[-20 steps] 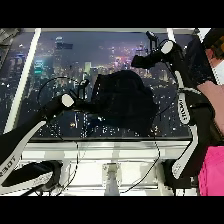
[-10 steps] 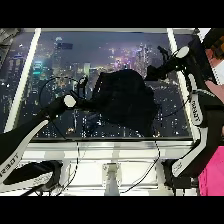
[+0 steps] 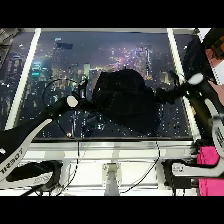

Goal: Fold the clothes and pants, and hang the long-sleeved shirts on hangers.

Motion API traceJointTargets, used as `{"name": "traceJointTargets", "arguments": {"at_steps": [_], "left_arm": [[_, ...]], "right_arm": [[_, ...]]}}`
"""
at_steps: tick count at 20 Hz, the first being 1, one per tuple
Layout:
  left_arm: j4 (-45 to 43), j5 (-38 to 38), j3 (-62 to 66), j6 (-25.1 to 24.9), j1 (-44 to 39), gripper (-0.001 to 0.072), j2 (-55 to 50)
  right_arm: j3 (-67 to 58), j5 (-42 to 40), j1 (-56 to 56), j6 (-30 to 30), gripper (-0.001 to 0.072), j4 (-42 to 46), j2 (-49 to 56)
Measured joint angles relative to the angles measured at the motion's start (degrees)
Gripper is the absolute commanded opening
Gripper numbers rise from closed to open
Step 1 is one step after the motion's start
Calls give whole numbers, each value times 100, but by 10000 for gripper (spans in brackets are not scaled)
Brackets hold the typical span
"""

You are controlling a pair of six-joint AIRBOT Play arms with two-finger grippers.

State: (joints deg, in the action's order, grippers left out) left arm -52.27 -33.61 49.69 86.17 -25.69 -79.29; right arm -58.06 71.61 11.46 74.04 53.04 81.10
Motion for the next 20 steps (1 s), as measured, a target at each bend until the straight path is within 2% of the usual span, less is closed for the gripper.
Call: {"name": "traceJointTargets", "arguments": {"at_steps": [1,2,3,4,8,13,16,17,18,19,20], "left_arm": [[0,0,0,0,0,16,-4],[0,0,0,0,0,15,-7],[2,4,0,0,0,15,-9],[2,4,0,0,0,15,-11],[4,4,0,0,0,16,-11],[4,4,0,0,-2,15,-11],[4,4,0,0,-2,15,-11],[4,4,0,0,-2,15,-11],[4,2,0,0,-2,15,-11],[7,4,0,0,-2,15,-11],[4,0,0,0,-2,14,-11]], "right_arm": [[433,-57,120,-42,21,0,-284],[859,-107,227,-79,119,-2,-560],[1226,-105,297,-103,314,0,-774],[1550,-120,352,-122,383,7,-931],[2363,-31,452,-170,381,-66,-1080],[2651,-20,341,-354,388,-380,-750],[2695,-74,-90,-442,386,-584,-452],[2702,-151,-258,-457,352,-662,-369],[2706,-254,-385,-468,119,-710,-326],[2717,-455,-509,-483,18,-739,-275],[2719,-590,-586,-494,18,-822,-251]]}}
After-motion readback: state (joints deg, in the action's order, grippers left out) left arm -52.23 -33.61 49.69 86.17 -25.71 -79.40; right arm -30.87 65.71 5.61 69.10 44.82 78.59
